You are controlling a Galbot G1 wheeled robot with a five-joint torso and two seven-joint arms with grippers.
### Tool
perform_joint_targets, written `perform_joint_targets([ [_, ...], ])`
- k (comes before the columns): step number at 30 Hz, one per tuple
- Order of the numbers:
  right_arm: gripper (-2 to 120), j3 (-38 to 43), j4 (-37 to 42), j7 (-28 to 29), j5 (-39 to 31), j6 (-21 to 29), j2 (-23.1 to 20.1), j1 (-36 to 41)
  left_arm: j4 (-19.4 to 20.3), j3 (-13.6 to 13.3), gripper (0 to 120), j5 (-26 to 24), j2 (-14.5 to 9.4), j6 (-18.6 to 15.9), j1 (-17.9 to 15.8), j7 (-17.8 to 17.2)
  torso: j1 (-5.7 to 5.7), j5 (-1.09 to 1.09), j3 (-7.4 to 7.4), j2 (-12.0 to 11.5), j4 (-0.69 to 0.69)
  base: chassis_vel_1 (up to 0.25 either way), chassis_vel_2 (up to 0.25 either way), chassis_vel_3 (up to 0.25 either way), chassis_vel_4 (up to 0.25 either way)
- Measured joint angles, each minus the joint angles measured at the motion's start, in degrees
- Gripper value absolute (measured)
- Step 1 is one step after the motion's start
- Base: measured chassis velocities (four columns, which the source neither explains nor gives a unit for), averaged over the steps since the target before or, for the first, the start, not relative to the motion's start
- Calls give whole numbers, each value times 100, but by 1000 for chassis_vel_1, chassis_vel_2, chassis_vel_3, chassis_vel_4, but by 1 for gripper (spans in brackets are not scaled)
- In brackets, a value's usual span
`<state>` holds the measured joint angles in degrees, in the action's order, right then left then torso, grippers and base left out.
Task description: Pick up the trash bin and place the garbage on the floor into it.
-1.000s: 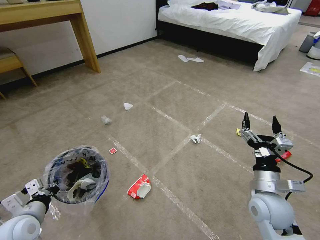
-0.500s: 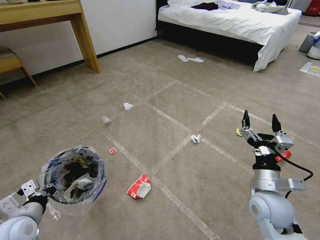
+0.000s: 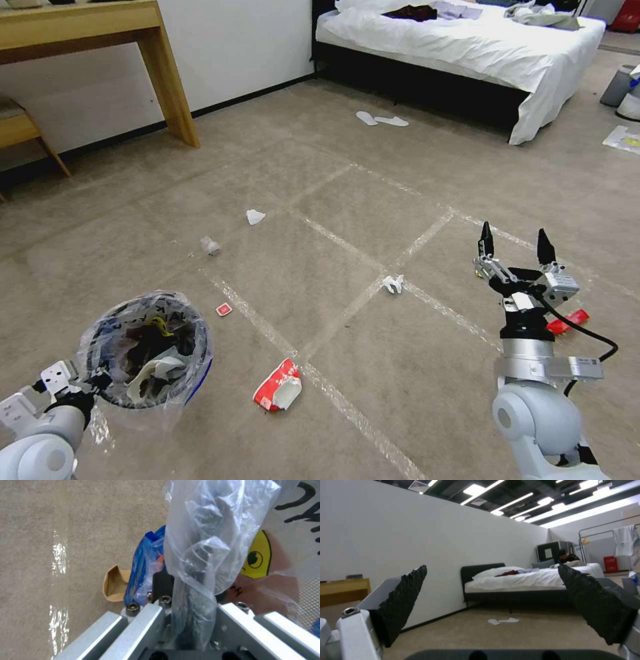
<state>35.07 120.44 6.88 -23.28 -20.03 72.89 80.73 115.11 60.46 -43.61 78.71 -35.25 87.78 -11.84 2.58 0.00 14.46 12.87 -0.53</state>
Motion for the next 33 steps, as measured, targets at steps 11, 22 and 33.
perform_joint_targets([
  [11,100,-120,-19,159,-79,101,-58,12,-49,-36,0,68,16,10,1,9,-1,-1,-2,0,-1,-5,9,12,-9],
  [22,100,-2254,-657,2880,-3221,3503,-750,-1640,-85,43,0,237,56,10,128,-9,-1,-1,-1,0,1,0,0,0,0],
  [33,100,-4157,-2946,4553,-5527,5062,680,-3111,-99,264,0,562,334,25,329,-72,-1,-2,-1,-1,0,0,0,0,0],
])
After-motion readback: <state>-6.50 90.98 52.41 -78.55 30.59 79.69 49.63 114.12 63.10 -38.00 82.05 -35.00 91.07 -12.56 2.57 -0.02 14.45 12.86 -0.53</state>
